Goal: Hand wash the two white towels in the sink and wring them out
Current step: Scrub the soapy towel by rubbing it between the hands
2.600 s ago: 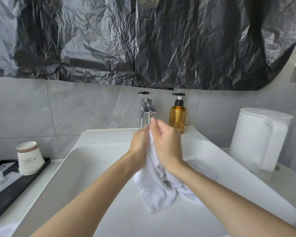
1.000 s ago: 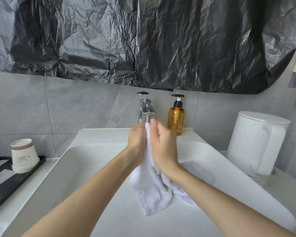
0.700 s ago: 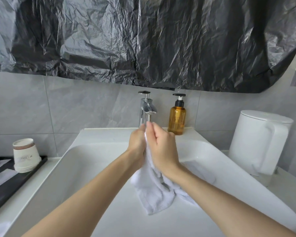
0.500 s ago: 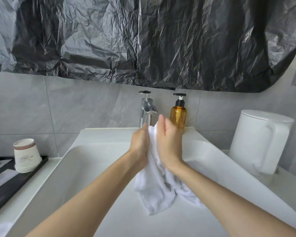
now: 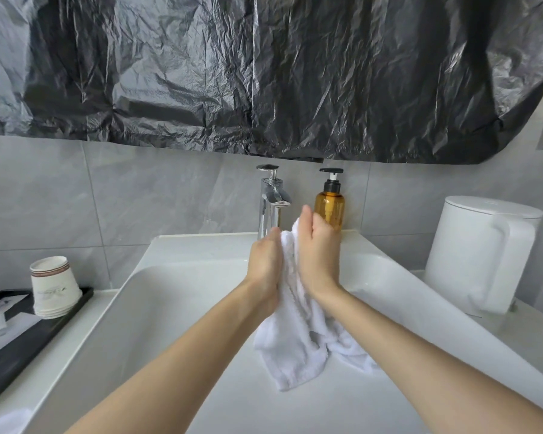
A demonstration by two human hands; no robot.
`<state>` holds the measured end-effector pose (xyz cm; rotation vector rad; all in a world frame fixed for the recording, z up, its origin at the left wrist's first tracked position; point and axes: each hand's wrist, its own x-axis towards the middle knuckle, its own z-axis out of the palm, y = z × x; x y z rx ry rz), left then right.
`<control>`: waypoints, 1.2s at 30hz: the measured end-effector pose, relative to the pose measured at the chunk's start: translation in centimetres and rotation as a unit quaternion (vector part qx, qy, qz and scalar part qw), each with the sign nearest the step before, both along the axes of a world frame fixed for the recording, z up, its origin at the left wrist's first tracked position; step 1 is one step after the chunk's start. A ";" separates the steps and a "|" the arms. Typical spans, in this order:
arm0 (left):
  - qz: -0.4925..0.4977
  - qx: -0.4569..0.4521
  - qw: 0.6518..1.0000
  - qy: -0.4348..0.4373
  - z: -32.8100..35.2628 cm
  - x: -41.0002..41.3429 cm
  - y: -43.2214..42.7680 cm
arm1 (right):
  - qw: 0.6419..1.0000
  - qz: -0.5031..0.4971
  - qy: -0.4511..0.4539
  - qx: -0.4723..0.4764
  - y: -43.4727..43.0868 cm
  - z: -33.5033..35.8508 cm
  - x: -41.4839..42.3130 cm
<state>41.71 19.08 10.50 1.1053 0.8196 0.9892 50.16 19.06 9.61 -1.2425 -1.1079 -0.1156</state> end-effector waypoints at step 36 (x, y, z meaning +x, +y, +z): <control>-0.017 -0.035 0.999 -0.025 0.0 -0.6 0.1 | 0.990 0.033 -0.134 0.018 -1.6 -1.8 -1.6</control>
